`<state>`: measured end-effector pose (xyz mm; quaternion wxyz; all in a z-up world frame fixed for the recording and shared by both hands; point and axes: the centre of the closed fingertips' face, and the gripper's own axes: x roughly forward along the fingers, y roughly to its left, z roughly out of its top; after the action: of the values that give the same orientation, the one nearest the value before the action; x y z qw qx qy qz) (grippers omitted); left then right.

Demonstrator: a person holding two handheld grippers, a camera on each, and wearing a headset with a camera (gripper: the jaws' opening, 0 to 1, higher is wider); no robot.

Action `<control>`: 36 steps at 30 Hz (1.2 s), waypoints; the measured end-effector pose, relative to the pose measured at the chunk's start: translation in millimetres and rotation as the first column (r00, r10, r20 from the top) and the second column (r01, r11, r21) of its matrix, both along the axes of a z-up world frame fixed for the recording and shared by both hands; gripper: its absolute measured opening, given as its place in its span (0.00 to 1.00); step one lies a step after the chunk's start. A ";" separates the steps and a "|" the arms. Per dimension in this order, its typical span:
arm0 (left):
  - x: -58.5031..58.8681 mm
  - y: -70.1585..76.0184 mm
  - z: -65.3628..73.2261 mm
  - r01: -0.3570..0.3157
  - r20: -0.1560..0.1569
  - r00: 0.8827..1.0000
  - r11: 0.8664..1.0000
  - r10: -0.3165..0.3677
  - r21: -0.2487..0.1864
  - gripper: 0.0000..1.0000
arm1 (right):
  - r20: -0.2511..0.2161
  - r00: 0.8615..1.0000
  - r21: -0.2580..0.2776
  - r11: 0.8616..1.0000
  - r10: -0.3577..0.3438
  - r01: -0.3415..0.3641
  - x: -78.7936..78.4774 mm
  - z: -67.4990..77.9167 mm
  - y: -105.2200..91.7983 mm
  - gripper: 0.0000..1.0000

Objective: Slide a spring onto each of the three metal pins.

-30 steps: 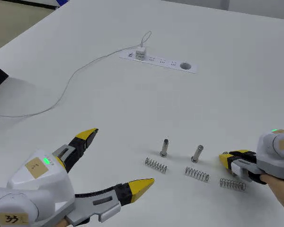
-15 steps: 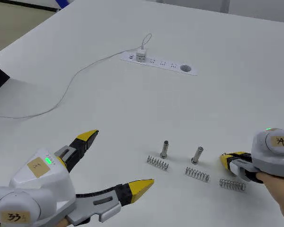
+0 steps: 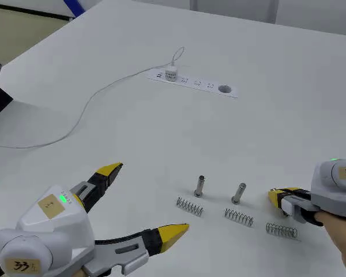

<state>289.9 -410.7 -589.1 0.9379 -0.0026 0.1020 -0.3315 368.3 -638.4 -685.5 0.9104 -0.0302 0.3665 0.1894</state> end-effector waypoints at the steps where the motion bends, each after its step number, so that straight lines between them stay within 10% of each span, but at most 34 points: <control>1: 0.1 0.0 0.1 0.000 0.001 1.000 1.000 0.000 0.001 0.95 | 0.004 1.000 0.001 1.000 0.001 -0.001 -0.4 1.4 -0.2 0.08; 36: 1.8 3.1 -1.5 -0.017 0.002 1.000 1.000 0.017 0.024 0.94 | 0.141 0.990 0.021 1.000 -0.007 0.004 -22.1 28.9 -17.3 0.08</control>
<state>291.7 -407.6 -590.5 0.9407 0.0080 0.1053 -0.3222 346.2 -655.7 -656.5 0.9348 -0.0331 0.2995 0.1883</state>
